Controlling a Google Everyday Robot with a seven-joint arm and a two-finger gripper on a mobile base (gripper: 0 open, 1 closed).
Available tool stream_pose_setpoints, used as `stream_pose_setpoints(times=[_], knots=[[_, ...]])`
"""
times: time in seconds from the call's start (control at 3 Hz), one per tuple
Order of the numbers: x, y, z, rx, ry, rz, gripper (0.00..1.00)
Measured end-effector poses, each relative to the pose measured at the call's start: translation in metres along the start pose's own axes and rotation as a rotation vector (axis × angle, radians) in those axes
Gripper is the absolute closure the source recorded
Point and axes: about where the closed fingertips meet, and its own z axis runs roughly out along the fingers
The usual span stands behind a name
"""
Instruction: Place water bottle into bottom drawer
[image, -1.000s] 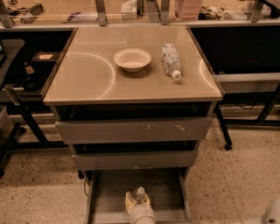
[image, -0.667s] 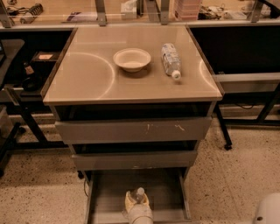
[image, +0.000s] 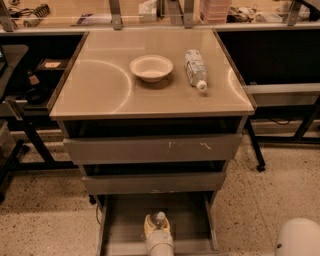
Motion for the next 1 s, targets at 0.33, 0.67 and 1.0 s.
stream_pose_setpoints(times=[0.33,0.67,1.0], knots=[[0.003,-0.004,0.014,0.011,-0.013,-0.016,1.0],[0.007,-0.008,0.026,0.029,-0.02,-0.052,1.0],[0.012,-0.015,0.037,0.048,-0.018,-0.078,1.0]])
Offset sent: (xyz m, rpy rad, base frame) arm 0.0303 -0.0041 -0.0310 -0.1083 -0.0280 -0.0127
